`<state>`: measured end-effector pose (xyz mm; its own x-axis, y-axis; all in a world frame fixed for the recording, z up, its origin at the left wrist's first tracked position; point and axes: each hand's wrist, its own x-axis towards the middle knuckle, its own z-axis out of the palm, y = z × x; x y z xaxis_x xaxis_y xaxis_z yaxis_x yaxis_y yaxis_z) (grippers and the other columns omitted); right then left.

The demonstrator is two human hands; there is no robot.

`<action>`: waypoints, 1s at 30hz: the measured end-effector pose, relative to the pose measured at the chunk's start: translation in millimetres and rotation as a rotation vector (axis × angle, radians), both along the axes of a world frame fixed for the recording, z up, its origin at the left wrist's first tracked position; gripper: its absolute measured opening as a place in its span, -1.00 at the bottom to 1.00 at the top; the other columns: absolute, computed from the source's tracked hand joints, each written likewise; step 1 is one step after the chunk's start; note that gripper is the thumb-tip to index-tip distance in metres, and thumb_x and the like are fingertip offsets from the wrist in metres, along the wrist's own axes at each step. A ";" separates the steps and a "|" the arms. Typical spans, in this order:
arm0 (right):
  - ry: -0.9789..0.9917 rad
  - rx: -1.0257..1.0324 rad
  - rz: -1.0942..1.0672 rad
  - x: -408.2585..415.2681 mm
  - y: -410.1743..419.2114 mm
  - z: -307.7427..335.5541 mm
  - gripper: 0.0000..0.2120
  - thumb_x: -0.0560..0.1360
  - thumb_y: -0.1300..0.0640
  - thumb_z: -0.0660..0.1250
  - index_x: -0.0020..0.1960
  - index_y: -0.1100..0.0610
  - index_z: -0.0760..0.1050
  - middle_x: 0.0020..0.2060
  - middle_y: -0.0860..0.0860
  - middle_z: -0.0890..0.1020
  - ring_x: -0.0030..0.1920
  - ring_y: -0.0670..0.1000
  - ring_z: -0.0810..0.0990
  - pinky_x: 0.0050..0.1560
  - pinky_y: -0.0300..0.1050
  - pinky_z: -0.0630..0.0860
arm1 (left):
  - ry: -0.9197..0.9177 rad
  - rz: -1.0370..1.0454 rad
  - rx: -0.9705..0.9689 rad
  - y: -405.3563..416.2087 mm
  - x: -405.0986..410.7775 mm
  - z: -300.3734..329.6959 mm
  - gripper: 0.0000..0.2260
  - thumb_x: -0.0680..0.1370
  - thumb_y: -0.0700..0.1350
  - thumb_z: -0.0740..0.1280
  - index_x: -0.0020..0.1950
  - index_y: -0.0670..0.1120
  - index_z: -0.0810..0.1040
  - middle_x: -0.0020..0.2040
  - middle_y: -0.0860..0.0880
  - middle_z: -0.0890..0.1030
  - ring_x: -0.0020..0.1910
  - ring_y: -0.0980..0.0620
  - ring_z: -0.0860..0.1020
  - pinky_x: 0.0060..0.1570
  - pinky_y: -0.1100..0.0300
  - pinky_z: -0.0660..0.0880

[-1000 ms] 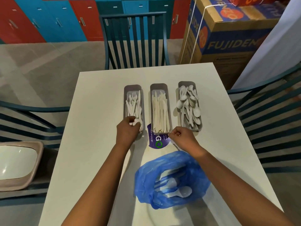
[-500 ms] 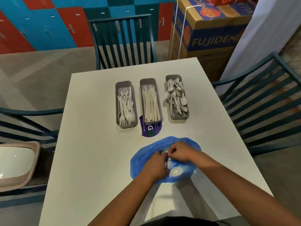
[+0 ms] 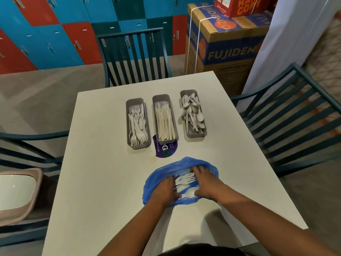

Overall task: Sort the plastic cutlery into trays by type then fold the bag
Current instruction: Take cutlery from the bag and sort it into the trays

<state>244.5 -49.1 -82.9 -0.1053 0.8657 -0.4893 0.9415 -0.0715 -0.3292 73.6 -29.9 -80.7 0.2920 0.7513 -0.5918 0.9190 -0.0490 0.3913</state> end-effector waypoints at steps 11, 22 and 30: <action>0.021 -0.115 -0.009 9.9 1.6 -6.4 0.03 0.31 -0.08 0.48 0.55 0.01 -0.10 0.52 0.03 0.09 0.51 0.07 0.09 0.50 -0.02 0.12 | 0.173 0.055 -0.051 -18.6 6.4 -0.2 -0.61 0.56 -0.12 0.28 0.38 -0.13 0.34 0.29 -0.03 0.46 0.27 0.08 0.43 0.34 0.30 0.26; 0.042 -0.177 -0.046 14.2 0.7 -5.2 0.08 0.20 -0.04 0.54 0.53 -0.02 -0.03 0.48 -0.03 0.20 0.47 0.04 0.22 0.43 -0.03 0.29 | -0.040 -0.041 0.083 -5.0 -2.6 10.7 -0.69 0.57 -0.19 0.22 0.30 -0.20 0.40 0.23 -0.17 0.52 0.20 -0.11 0.49 0.14 0.17 0.39; -0.001 -0.192 -0.157 10.2 13.3 1.4 -0.59 0.45 0.11 0.36 0.29 0.00 0.43 0.21 0.03 0.56 0.17 0.04 0.54 0.19 -0.10 0.47 | -0.242 -0.188 0.171 -7.6 -5.6 18.2 -0.64 0.55 0.02 0.18 0.35 0.04 0.38 0.24 0.02 0.53 0.17 0.05 0.50 0.20 0.25 0.39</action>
<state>254.6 -35.8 -81.5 0.0241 0.7626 -0.6465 0.9142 -0.2786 -0.2945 68.0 -37.6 -62.6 0.5508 0.7535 -0.3590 0.7694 -0.2917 0.5682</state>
